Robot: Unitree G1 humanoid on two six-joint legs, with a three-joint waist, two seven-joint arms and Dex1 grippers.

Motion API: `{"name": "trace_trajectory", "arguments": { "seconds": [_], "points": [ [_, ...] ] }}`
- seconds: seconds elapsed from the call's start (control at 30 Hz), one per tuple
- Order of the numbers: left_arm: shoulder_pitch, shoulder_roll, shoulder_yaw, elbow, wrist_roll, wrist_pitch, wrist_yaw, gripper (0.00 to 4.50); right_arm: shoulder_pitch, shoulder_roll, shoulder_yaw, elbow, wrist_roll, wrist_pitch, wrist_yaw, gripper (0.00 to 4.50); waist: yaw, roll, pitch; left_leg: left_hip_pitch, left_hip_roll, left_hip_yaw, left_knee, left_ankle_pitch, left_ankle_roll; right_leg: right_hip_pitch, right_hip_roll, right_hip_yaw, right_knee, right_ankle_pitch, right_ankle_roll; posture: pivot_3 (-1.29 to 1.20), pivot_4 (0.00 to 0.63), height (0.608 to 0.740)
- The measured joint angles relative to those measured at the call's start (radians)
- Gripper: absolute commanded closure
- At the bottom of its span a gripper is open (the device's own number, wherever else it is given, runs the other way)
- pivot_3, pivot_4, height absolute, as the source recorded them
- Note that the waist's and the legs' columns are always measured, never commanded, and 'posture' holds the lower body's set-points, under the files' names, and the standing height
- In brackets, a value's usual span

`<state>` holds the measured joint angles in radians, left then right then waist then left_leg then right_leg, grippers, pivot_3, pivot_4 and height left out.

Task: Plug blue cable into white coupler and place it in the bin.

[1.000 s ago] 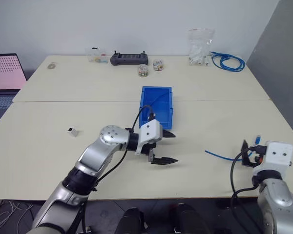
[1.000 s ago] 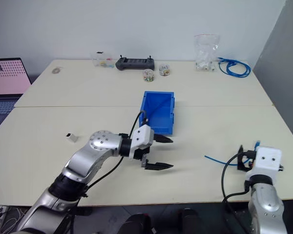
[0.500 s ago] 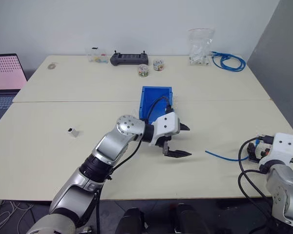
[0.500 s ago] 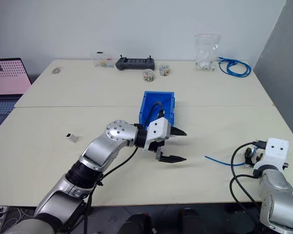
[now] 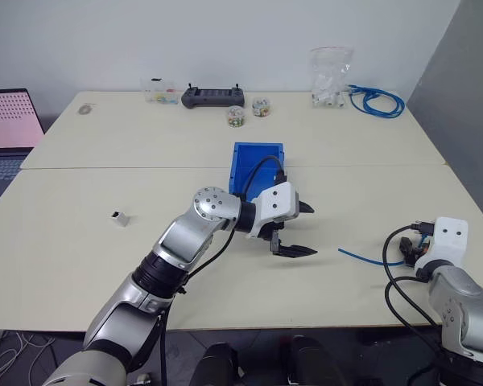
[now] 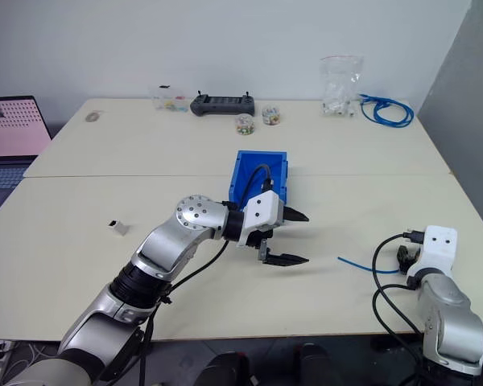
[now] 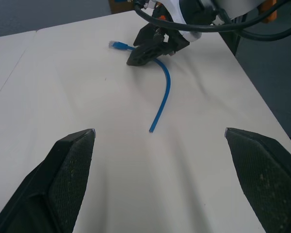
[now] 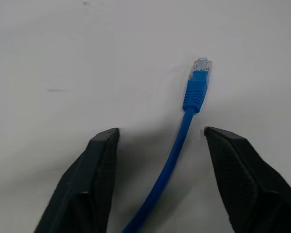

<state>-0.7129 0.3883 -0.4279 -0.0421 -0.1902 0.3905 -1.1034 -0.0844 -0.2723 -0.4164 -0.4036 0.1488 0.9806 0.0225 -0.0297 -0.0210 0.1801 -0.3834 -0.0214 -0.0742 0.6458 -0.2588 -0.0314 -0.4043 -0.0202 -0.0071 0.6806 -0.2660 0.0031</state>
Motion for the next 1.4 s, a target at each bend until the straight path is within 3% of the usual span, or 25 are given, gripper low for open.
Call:
{"name": "trace_trajectory", "arguments": {
  "seconds": [0.27,0.43,0.53,0.7,0.73,0.83,0.9,1.0,1.07,1.27,1.4],
  "points": [
    [0.001,0.002,0.0,0.0,0.001,-0.006,-0.003,0.0,-0.025,0.01,-0.042,0.019,0.03,0.018,-0.005,4.33,0.001,0.0,0.0,0.0,0.0,0.0,0.0,0.0,0.0,0.0,0.0,0.0,0.0,0.0,0.0,0.0,0.15,0.74],
    [0.031,0.034,0.001,-0.001,-0.001,-0.009,-0.023,0.0,-0.021,-0.005,-0.073,0.019,0.056,0.029,0.017,4.44,-0.001,0.0,0.0,0.0,0.0,0.0,0.0,0.0,0.0,0.0,0.0,0.0,0.0,0.0,0.0,0.0,0.15,0.74],
    [0.067,0.08,0.007,-0.007,-0.006,-0.006,-0.036,0.0,0.003,-0.091,-0.068,0.008,0.092,0.028,0.11,4.44,-0.002,0.001,0.0,0.0,0.0,0.0,0.0,0.0,0.0,0.0,0.0,0.0,0.0,0.0,0.0,0.0,0.15,0.74],
    [0.173,0.181,0.08,-0.073,-0.045,-0.004,-0.068,0.0,0.077,-0.437,0.033,-0.075,0.202,-0.045,0.496,4.44,-0.006,0.004,0.002,0.001,0.001,0.002,0.0,0.0,0.001,0.0,0.0,-0.001,-0.001,0.0,0.001,0.0,0.15,0.74],
    [0.218,0.212,0.105,-0.106,-0.061,0.007,-0.068,0.0,0.076,-0.542,0.064,-0.106,0.234,-0.094,0.631,4.44,-0.006,0.004,0.003,0.001,0.001,0.001,0.0,0.0,0.001,0.001,0.0,-0.001,-0.001,-0.001,0.001,0.0,0.15,0.74],
    [0.316,0.274,0.15,-0.166,-0.084,0.031,-0.063,0.0,0.038,-0.682,0.164,-0.143,0.272,-0.181,0.833,4.44,-0.006,0.002,0.003,0.001,0.003,0.0,0.0,0.0,0.0,0.002,0.0,-0.002,-0.002,-0.001,0.001,0.0,0.15,0.74],
    [0.382,0.316,0.18,-0.194,-0.088,0.045,-0.059,0.0,-0.022,-0.717,0.258,-0.143,0.278,-0.223,0.921,4.44,-0.006,0.0,0.005,0.001,0.005,0.0,0.0,0.0,0.0,0.001,0.001,-0.002,-0.002,-0.001,0.001,0.0,0.15,0.74],
    [0.513,0.372,0.27,-0.226,-0.087,0.034,-0.019,0.0,-0.241,-0.653,0.491,-0.085,0.231,-0.282,1.013,4.44,-0.019,-0.002,0.006,0.003,0.008,0.003,0.0,0.0,0.0,0.001,0.001,-0.001,-0.003,0.0,0.001,0.0,0.15,0.74],
    [0.636,0.412,0.356,-0.245,-0.076,-0.008,0.014,0.0,-0.417,-0.516,0.696,0.032,0.153,-0.344,1.062,4.44,-0.026,-0.004,0.006,0.003,0.01,0.002,0.0,0.0,0.0,0.0,0.002,-0.002,-0.002,-0.001,0.0,0.0,0.15,0.74],
    [0.852,0.474,0.499,-0.239,-0.043,-0.125,0.046,0.0,-0.624,-0.279,0.966,0.341,0.006,-0.477,1.128,4.44,0.008,-0.003,0.006,0.0,0.008,0.0,0.0,0.0,0.0,-0.001,0.0,-0.004,-0.002,0.001,-0.004,0.0,0.15,0.74],
    [0.892,0.474,0.551,-0.225,-0.043,-0.175,0.065,0.0,-0.705,-0.151,1.05,0.539,-0.06,-0.572,1.173,4.44,0.015,-0.003,0.006,0.0,0.007,0.001,0.0,0.0,-0.001,-0.001,-0.001,-0.003,-0.003,0.002,-0.007,0.0,0.15,0.74]
  ]
}}
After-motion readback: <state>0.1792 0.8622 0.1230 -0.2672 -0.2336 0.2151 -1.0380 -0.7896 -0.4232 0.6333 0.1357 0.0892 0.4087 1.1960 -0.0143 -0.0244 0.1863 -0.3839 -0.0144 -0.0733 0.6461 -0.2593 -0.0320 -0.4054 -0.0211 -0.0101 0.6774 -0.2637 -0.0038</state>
